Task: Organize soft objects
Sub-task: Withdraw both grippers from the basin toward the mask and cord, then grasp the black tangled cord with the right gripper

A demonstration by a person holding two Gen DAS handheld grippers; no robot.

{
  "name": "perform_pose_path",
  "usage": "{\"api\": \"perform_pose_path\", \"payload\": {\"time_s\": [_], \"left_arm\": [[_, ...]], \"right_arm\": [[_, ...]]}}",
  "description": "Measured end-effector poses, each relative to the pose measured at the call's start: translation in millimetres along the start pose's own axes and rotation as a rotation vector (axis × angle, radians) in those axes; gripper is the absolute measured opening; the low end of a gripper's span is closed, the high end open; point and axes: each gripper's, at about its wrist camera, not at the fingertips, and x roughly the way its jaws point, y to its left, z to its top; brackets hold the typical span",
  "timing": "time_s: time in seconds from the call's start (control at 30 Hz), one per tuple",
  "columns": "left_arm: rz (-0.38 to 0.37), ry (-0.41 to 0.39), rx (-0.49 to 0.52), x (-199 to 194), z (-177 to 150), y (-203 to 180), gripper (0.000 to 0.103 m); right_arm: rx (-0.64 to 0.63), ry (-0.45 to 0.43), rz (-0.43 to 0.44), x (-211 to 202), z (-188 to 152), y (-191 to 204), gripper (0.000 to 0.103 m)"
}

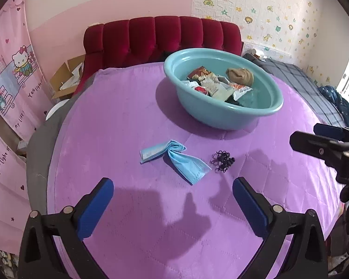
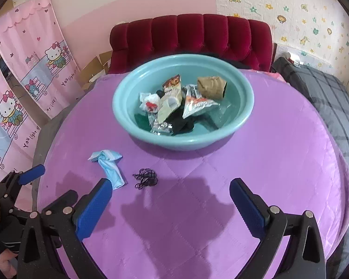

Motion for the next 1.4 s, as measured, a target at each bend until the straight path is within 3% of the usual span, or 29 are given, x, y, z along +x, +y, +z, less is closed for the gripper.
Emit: {"api": "perform_pose_path", "payload": {"time_s": [0.3,0.8,0.87,1.1,1.13,1.17,1.23,1.4], "left_arm": [[0.006,0.001,-0.014,6,-7,3,0.103],[0.021,0.036,-0.083,42,-15,21,0.103],[0.023,0.036,-0.087,46,-14,21,0.103],[0.019,0.056,-0.096,55,-15,22,0.103],[0.019,0.057,-0.101,56,-15,23,0.103],[0.018,0.059,-0.103,57,-15,23,0.103],[0.019,0.06,-0.106,59,-14,24,0.103],[0.013,0.065,-0.105,65,-11,21,0.103]], "right_arm": [[-0.024,0.029,0.03,18,-6,11,0.103],[-0.103,0.096,0.085,93,-7,26,0.099],[-0.112,0.119,0.086,104,-7,25,0.085],[-0.107,0.162,0.142,128,-8,26,0.062],[-0.115,0.164,0.154,131,-9,28,0.053],[-0.119,0.163,0.161,132,-9,30,0.036],[-0.119,0.152,0.182,132,-9,32,0.013],[-0.121,0.141,0.197,126,-9,31,0.009]]}}
